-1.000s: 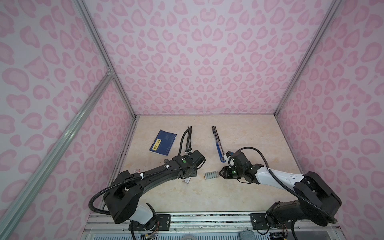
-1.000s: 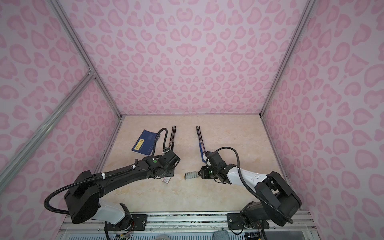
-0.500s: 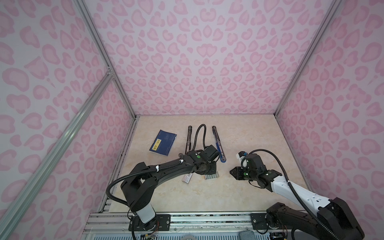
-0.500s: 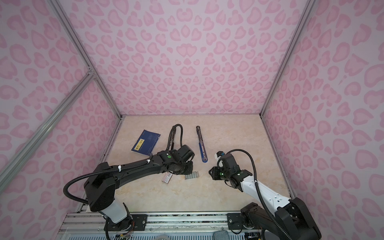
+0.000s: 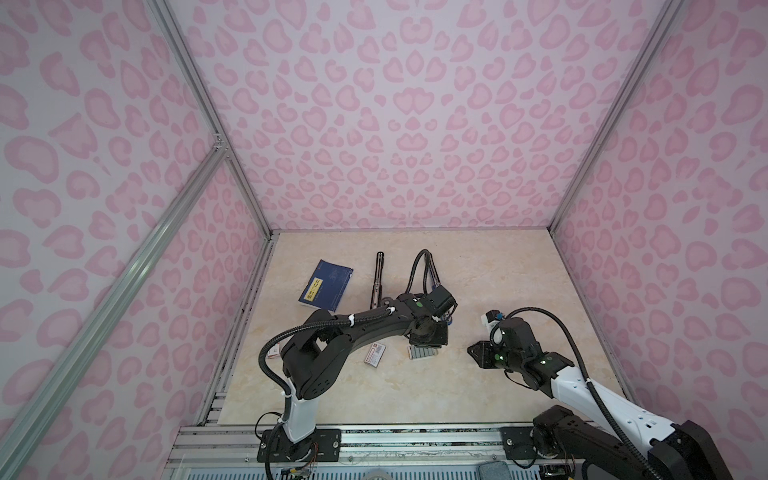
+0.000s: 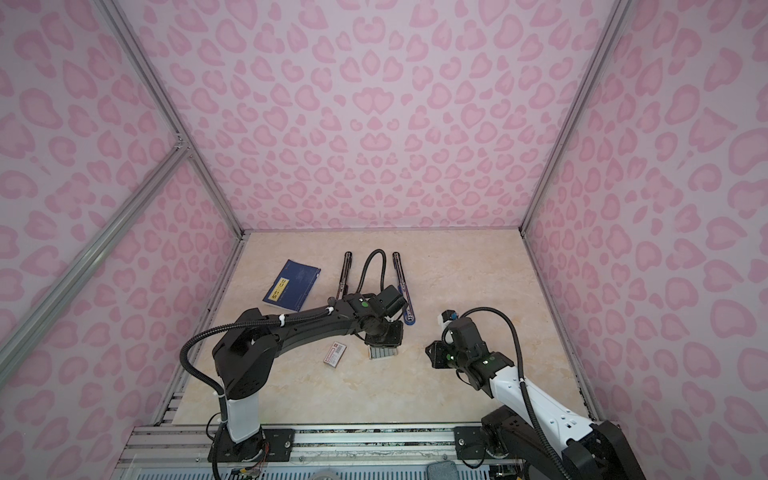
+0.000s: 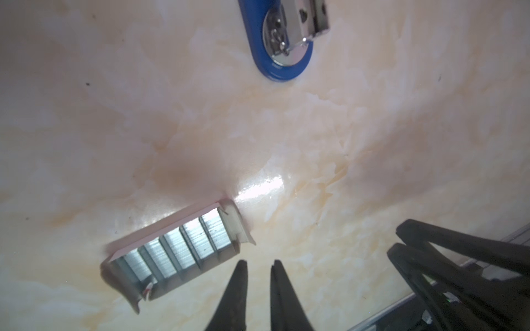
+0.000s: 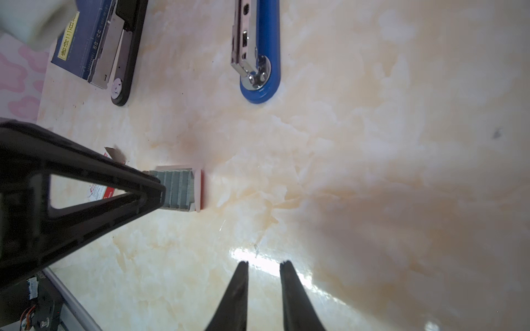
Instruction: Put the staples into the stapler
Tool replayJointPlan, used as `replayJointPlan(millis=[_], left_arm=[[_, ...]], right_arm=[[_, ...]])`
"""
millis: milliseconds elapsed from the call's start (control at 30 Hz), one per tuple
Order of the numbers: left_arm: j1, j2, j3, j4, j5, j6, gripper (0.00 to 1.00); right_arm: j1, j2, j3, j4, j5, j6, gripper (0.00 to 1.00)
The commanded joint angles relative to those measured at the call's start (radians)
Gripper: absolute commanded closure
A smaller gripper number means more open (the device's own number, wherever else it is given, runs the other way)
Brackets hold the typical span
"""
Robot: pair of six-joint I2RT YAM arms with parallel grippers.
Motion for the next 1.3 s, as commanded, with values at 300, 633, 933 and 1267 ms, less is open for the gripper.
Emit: replayJointPlan(millis=[300,633,933,1267], left_arm=[[0.001,0.057,0.035,-0.077,0.018,-0.017,0.81],[0.0,0.093,0.06,-0.099,-0.007,-0.009,0.8],[0.001,0.118,0.088,-0.113,-0.032,0.003,0.8],[0.001,0.149,0.114,-0.124,-0.049,0.008,0.84]], right_arm=[[-0.016,-0.031,-0.029,0.028,0.014,0.016,0.76],[-0.03,-0.075,-0.051,0.013,0.01,0.019,0.76],[-0.035,-0.099,-0.061,0.005,0.008,0.024,0.78],[-0.037,-0.125,-0.069,-0.01,0.01,0.026,0.78]])
